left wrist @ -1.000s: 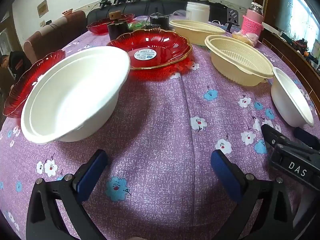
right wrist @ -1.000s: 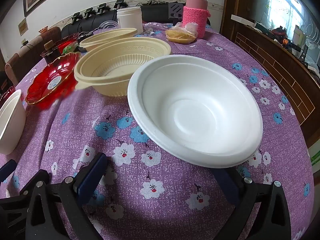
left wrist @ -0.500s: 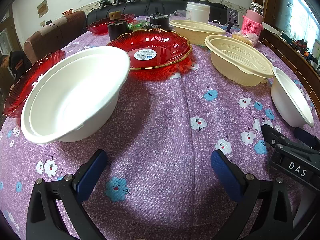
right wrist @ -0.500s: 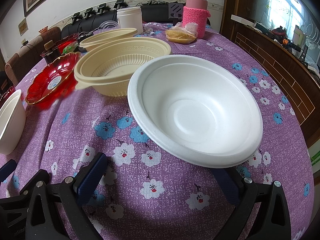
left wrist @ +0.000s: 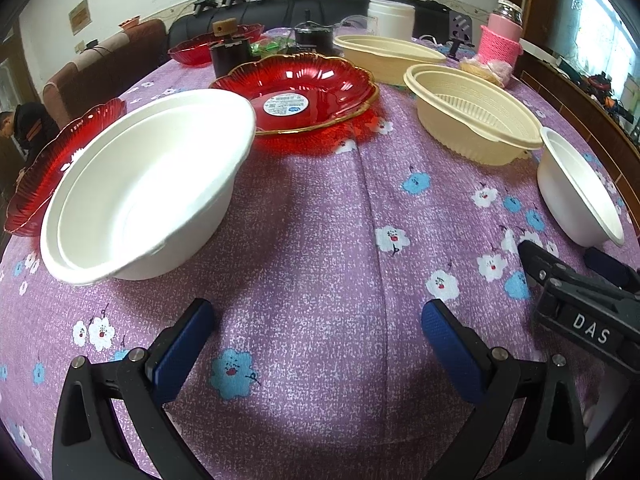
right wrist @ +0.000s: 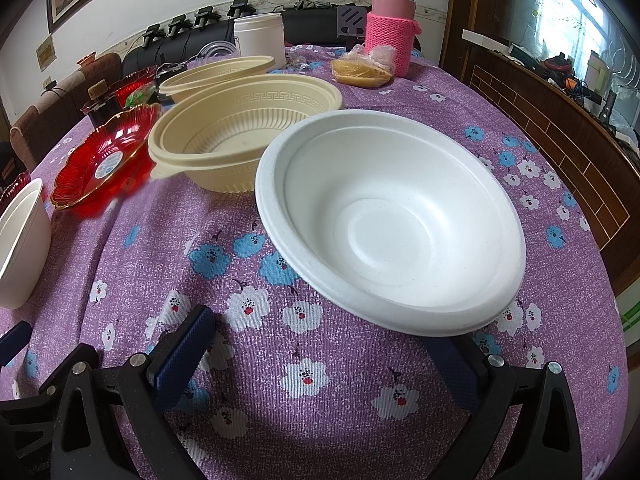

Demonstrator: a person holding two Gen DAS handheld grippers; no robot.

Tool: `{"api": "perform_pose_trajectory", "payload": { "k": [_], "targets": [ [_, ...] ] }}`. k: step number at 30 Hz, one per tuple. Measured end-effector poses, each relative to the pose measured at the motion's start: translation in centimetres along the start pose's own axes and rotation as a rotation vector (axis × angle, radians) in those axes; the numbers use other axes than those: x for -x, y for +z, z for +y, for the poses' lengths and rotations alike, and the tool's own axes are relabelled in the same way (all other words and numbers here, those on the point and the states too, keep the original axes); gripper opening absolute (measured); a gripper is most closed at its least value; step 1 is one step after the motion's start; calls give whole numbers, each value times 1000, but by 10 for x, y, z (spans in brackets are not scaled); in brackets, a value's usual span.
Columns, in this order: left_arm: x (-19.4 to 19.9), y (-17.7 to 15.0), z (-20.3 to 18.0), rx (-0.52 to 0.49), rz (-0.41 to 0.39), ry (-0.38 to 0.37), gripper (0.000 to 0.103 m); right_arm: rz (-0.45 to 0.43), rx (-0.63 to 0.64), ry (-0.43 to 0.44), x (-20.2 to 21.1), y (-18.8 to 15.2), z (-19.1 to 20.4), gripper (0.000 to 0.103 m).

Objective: Organize plates and bowls

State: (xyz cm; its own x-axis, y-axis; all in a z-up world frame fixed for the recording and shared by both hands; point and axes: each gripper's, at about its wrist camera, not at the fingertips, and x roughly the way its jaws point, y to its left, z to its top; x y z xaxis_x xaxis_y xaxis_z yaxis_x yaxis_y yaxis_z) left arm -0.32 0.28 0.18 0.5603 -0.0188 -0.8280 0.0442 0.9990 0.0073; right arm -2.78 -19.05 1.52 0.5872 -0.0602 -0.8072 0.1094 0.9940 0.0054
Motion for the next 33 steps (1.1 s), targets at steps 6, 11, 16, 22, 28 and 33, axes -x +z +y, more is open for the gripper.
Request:
{"api": "perform_pose_trajectory", "payload": {
  "k": [6, 11, 16, 22, 28, 33],
  "targets": [
    [8, -10, -2, -54, 27, -33, 103, 46, 8, 22, 2, -1, 1, 102],
    [10, -12, -3, -59, 70, -33, 103, 91, 9, 9, 11, -11, 4, 102],
    [29, -31, -6, -93, 76, -110, 97, 80, 21, 18, 17, -19, 3, 102],
    [111, -69, 7, -64, -205, -226, 90, 72, 12, 8, 21, -24, 5, 102],
    [225, -95, 59, -13, -531, -161, 91, -50, -2, 8, 53, -33, 1, 102],
    [312, -98, 108, 35, -780, -4, 102, -341, 63, 17, 150, -38, 21, 102]
  ]
}}
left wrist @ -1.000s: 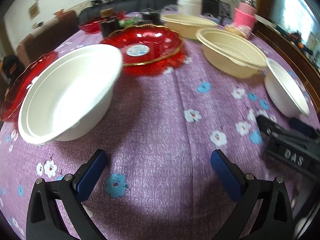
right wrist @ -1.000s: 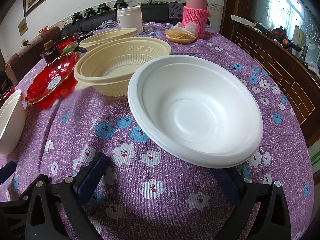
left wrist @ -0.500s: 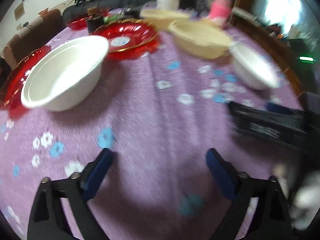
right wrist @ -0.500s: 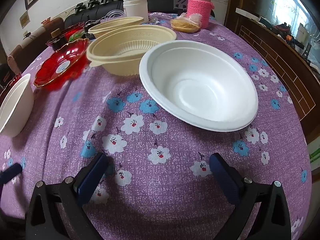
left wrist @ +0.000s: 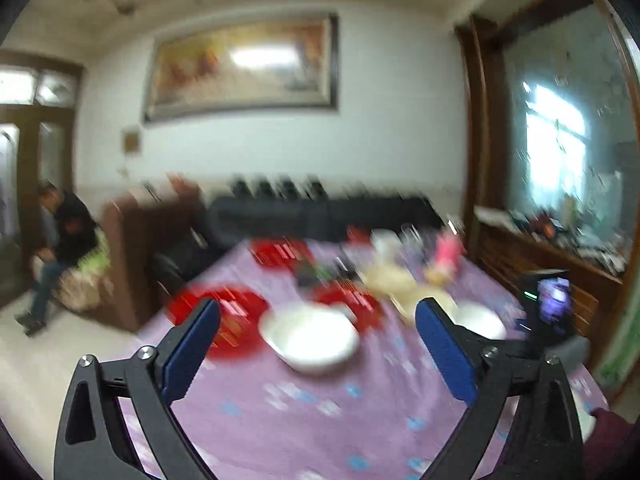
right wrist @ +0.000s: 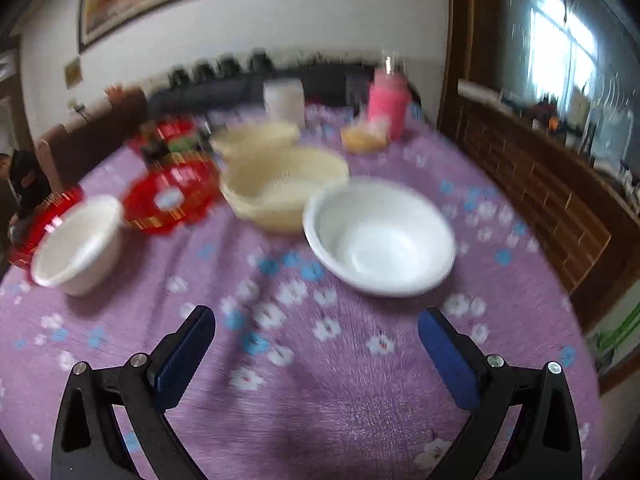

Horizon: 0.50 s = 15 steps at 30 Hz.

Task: Organize plates and bowls
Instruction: 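Swing the left tool toward the large red wedding plate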

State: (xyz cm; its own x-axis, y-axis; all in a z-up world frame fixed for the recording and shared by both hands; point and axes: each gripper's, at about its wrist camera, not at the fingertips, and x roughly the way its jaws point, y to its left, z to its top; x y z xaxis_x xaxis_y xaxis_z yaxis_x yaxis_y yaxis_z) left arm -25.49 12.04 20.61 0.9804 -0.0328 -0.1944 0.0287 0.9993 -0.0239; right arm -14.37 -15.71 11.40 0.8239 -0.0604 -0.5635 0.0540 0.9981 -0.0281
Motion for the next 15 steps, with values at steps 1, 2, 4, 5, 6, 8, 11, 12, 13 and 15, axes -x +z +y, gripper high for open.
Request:
{"api": "perform_pose_trajectory", "payload": {
  "k": [1, 2, 4, 5, 6, 8, 11, 12, 13, 15],
  "targets": [
    [11, 14, 9, -21, -46, 40, 103, -61, 26, -3, 18, 9, 6, 102],
    [19, 26, 13, -46, -75, 82, 103, -146, 67, -11, 45, 22, 16, 102],
    [27, 44, 19, -99, -99, 139, 103, -266, 121, -7, 80, 44, 31, 102],
    [30, 55, 22, -137, -104, 163, 103, -308, 146, -1, 90, 56, 37, 102],
    [33, 64, 26, -158, -110, 180, 103, -358, 181, 9, 105, 70, 45, 102],
    [40, 84, 35, -183, -117, 196, 103, -428, 239, 7, 131, 102, 60, 102],
    [33, 124, 52, -210, -57, 200, 103, -505, 243, 27, 163, 149, 70, 102],
    [34, 137, 56, -206, -35, 194, 103, -526, 231, 49, 173, 167, 72, 102],
    [25, 154, 63, -190, 7, 183, 103, -545, 223, 74, 182, 185, 75, 102],
    [12, 197, 87, -107, 87, 202, 103, -565, 218, 108, 197, 226, 85, 103]
  ]
}}
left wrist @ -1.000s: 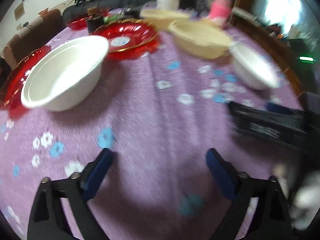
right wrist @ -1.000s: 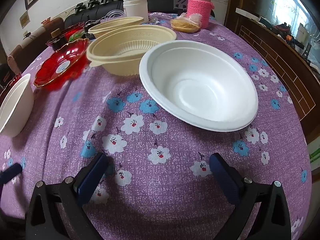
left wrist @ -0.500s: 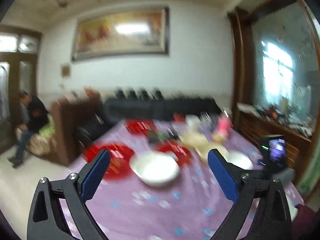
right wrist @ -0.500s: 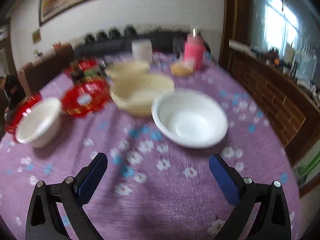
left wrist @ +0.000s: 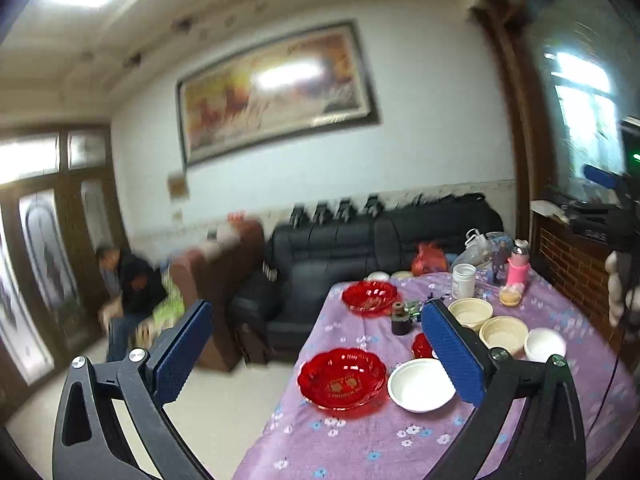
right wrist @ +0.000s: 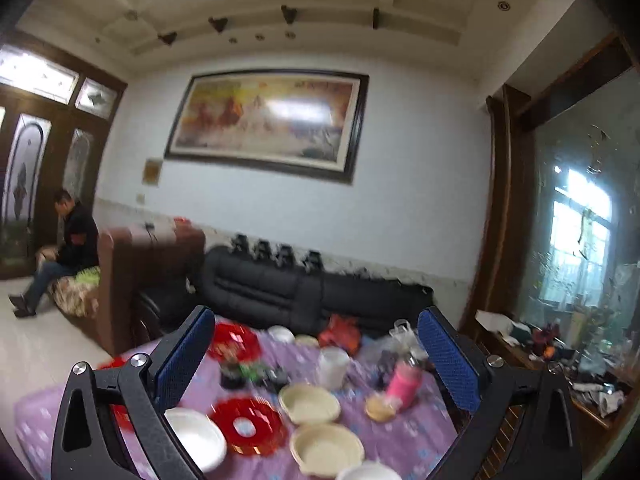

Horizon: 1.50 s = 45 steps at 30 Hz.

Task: Organize plates and bowls
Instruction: 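Swing the left tool toward the large red wedding plate, then grasp the large red wedding plate rim with the left tool and lift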

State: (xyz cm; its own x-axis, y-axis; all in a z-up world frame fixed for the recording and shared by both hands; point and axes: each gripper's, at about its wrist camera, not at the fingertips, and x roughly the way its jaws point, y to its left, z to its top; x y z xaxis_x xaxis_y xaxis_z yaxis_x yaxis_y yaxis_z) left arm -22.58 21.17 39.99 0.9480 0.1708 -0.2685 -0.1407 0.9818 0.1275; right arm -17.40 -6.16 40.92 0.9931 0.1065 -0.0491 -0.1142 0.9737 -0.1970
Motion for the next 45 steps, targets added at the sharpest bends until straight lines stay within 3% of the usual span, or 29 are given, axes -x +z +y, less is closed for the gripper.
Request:
{"api": "perform_pose_trajectory", "payload": {
  "k": [4, 6, 8, 10, 13, 17, 21, 23, 28, 30, 32, 35, 43, 45],
  "targets": [
    [-29, 59, 49, 122, 61, 113, 103, -7, 65, -35, -35, 72, 25, 102],
    [-52, 72, 65, 111, 80, 160, 103, 21, 37, 7, -53, 89, 34, 103],
    [-75, 60, 72, 106, 98, 183, 103, 101, -26, 100, -82, 91, 45, 103],
    [-101, 32, 80, 125, 146, 140, 103, 187, -63, 153, -117, 62, 55, 103],
    [-153, -31, 86, 191, 258, 38, 103, 398, -89, 257, -186, -8, 89, 103],
    [-230, -122, 81, 246, 420, -55, 103, 686, -127, 368, -274, -121, 142, 101],
    [-289, -189, 76, 338, 566, -125, 103, 834, -129, 425, -318, -195, 179, 89],
    [-313, -216, 81, 411, 621, -136, 103, 878, -120, 444, -337, -217, 199, 88],
    [-356, -255, 91, 556, 718, -191, 103, 937, -70, 491, -356, -237, 231, 88],
    [-368, -262, 93, 574, 747, -204, 96, 972, -67, 495, -365, -246, 238, 85],
    [-380, -269, 94, 582, 773, -223, 79, 998, -64, 491, -372, -254, 243, 83],
    [-399, -280, 89, 606, 814, -260, 54, 1056, -91, 508, -383, -271, 247, 71],
    [-416, -279, 74, 551, 813, -235, 48, 1128, -80, 539, -391, -295, 265, 51],
    [-417, -279, 71, 532, 813, -218, 41, 1146, -88, 556, -391, -298, 268, 28]
  ]
}}
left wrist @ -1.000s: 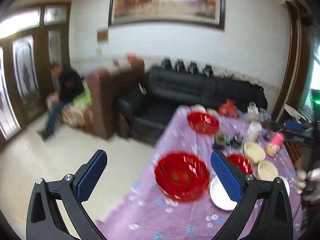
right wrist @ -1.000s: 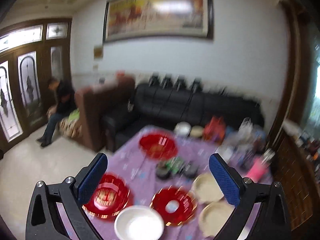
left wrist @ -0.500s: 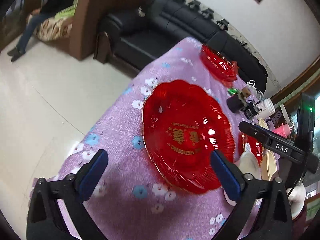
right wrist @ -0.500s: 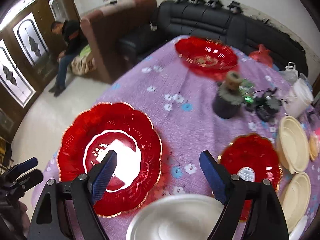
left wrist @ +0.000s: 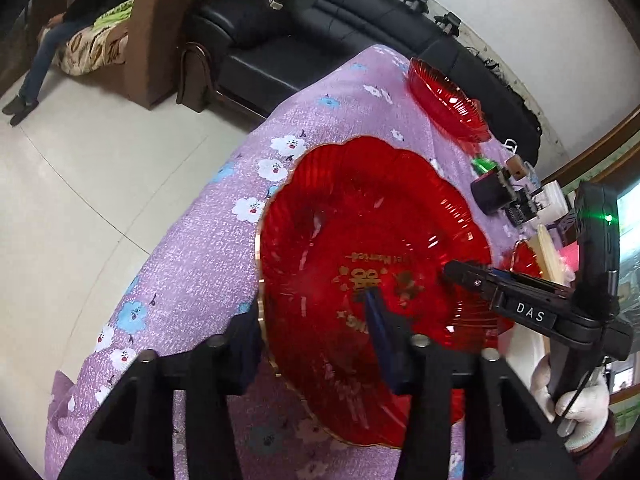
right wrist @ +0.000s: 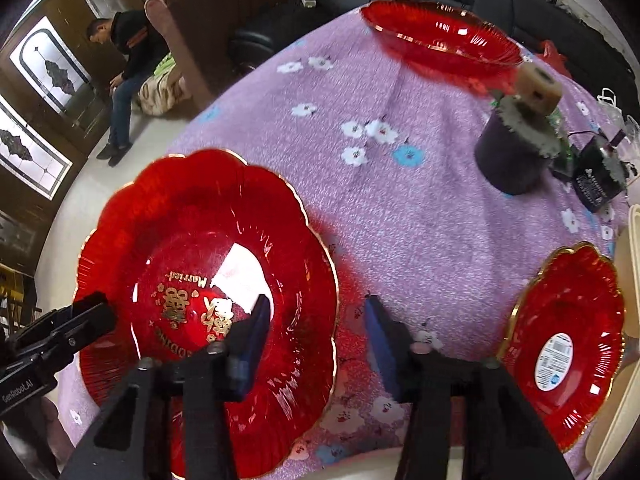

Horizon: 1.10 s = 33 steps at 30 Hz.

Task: Organize plates and bowls
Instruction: 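Grasp the large red wedding plate rim with the left tool and lift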

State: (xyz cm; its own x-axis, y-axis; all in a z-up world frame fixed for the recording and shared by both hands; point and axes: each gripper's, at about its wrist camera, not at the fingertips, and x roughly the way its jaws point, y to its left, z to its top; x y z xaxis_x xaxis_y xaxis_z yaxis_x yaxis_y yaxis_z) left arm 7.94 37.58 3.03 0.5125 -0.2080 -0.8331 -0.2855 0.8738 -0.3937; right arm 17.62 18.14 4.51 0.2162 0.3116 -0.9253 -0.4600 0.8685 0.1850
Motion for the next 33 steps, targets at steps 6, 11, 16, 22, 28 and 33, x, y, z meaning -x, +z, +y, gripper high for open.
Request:
{"api": "perform_pose_trajectory", "payload": {
  "k": [6, 11, 16, 22, 28, 33],
  "targets": [
    [19, -3, 1, 6, -50, 18, 38, -66, 34, -19, 16, -8, 10, 22],
    [55, -13, -6, -36, -131, 58, 38, -124, 48, 6, 43, -20, 22, 22],
    [73, -37, 0, -39, -149, 74, 38, -117, 73, 17, 52, -44, 38, 22],
    [84, -72, 18, -3, -148, 61, 38, -108, 110, 24, 54, -77, 55, 23],
    [80, -99, 33, 36, -129, 57, 38, -87, 119, 28, 48, -103, 64, 23],
    [75, -113, 37, 44, -118, 69, 38, -88, 105, 47, 46, -117, 62, 22]
  ]
}}
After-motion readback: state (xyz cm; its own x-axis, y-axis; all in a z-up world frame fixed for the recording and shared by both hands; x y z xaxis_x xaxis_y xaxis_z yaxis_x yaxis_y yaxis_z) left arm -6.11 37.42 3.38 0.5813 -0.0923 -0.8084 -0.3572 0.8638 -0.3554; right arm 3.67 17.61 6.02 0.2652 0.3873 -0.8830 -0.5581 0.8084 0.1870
